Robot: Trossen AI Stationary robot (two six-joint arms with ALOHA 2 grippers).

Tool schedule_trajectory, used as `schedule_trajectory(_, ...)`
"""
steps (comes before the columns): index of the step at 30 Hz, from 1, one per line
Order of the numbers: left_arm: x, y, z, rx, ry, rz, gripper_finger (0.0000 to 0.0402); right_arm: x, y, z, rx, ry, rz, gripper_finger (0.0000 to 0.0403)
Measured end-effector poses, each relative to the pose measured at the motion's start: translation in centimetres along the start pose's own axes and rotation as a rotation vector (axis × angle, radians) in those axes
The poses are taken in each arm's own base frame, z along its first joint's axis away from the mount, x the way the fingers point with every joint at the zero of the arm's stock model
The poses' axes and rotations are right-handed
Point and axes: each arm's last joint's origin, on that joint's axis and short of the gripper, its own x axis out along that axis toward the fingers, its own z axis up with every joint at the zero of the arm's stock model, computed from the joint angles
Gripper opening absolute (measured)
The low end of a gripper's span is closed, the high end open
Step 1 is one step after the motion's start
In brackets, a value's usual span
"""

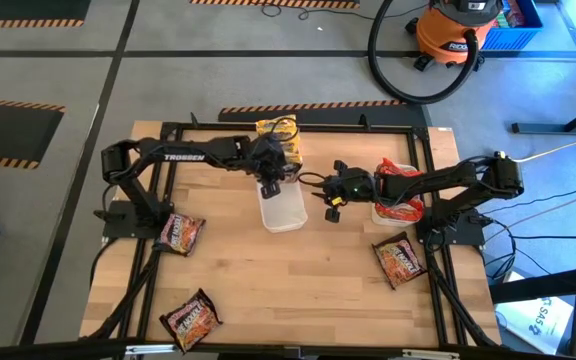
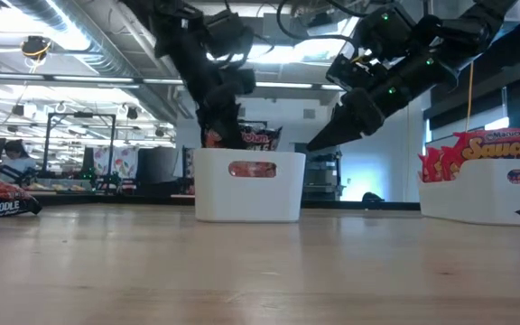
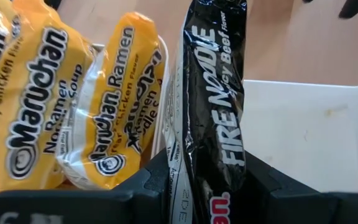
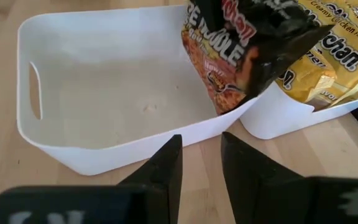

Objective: Sort Maruchan noodles
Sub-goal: Put the black noodle pack into the bottom left white bin

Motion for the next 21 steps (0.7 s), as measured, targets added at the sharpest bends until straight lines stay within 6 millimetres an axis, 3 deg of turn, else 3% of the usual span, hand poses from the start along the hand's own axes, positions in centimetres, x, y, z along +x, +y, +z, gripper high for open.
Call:
schedule_trajectory(9,1.1,0.0,-1.5,0.026,-0.002,0.002,0.0108,0.0,0.0,0.0,0.003,0.000,0.000,0.0089)
schedule_trajectory(21,1.7,0.0,-1.6,0.004,0.008,0.002,0.0110,0.0,0.0,0.0,0.003,0.000,0.000,0.0089)
